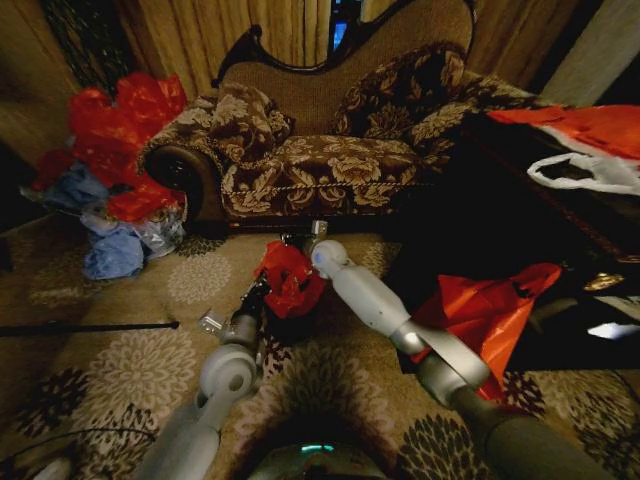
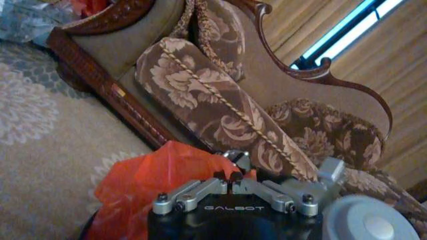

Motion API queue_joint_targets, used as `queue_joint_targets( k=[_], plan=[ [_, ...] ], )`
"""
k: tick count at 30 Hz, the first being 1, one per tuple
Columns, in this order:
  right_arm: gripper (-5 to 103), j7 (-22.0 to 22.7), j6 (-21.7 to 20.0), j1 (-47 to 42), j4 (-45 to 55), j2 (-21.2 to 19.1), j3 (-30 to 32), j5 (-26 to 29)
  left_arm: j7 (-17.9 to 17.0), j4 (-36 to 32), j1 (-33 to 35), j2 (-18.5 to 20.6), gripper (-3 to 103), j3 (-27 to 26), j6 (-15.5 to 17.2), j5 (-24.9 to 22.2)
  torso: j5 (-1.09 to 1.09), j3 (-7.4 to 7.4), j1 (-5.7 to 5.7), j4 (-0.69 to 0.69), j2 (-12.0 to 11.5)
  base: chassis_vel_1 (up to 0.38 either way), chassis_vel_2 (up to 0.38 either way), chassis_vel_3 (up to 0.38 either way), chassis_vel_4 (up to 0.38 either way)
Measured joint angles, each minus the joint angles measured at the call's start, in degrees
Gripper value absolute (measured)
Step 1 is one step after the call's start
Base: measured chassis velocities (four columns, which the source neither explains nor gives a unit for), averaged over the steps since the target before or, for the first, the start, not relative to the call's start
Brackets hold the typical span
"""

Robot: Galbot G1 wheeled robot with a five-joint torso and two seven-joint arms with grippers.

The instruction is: Place a garbage bag over the trash bin.

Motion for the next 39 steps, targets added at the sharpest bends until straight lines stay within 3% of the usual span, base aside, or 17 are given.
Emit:
queue_joint_targets(
  k=[1, 3, 5, 6, 7, 11, 33, 35, 39],
  plan=[
    [21, 0.0, 0.0, 0.0, 0.0, 0.0, 0.0, 0.0, 0.0, 0.0, 0.0, 0.0, 0, 0.0, 0.0, 0.0, 0.0, 0.0, 0.0, 0.0, 0.0, 0.0, 0.0, 0.0, 0.0],
    [14, 5.16, -3.27, -0.36, 2.27, -0.79, -1.35, 3.3, 0.09, -0.2, 0.05, -0.02, 0, -0.06, -0.01, 0.1, 0.0, 0.0, 0.0, 0.02, 0.0, 0.0, 0.0, 0.0, 0.0],
    [10, 6.77, -4.3, -0.77, 4.02, -1.64, -1.99, 5.07, 0.09, -0.27, -0.04, 0.01, 0, -0.14, -0.01, 0.1, 0.01, 0.0, 0.0, 0.02, 0.0, 0.0, 0.0, 0.0, 0.0],
    [10, 8.72, -5.51, -1.46, 6.35, -2.99, -2.98, 7.5, 0.1, -0.33, -0.28, 0.1, 0, -0.24, -0.01, 0.1, 0.02, -0.01, -0.01, 0.01, 0.0, 0.0, 0.0, 0.0, 0.0],
    [2, 10.21, -6.44, -2.5, 9.26, -4.78, -4.5, 9.83, 0.1, -0.34, -0.69, 0.18, 0, -0.25, -0.01, 0.05, 0.01, -0.01, -0.01, -0.02, 0.0, 0.0, 0.0, 0.0, 0.0],
    [1, 11.12, -7.06, -4.53, 12.4, -6.82, -6.67, 11.42, 0.08, -0.34, -1.69, 0.09, 0, -0.03, 0.01, -0.09, 0.02, -0.01, -0.01, -0.03, 0.0, 0.0, 0.0, 0.0, 0.0],
    [0, 7.79, -6.58, -9.41, 4.16, -1.26, -9.51, 4.84, 0.02, 0.03, -1.48, -2.21, 0, 0.48, 0.43, 0.54, 0.02, 0.0, -0.01, 0.01, 0.0, 0.0, 0.0, 0.0, 0.0],
    [0, 6.0, -6.26, -9.82, -1.16, 1.16, -9.01, 2.1, -0.33, 0.92, -1.88, -2.68, 0, 0.7, 0.51, 0.54, 0.01, 0.0, -0.01, 0.0, 0.0, 0.0, 0.0, 0.0, 0.0],
    [0, 4.58, -6.03, -9.97, -4.28, 2.23, -8.5, 0.43, -0.53, 1.33, -2.07, -3.08, 0, 1.04, 0.78, 0.56, 0.02, 0.0, -0.01, 0.02, 0.0, 0.0, 0.0, 0.0, 0.0]
  ],
)
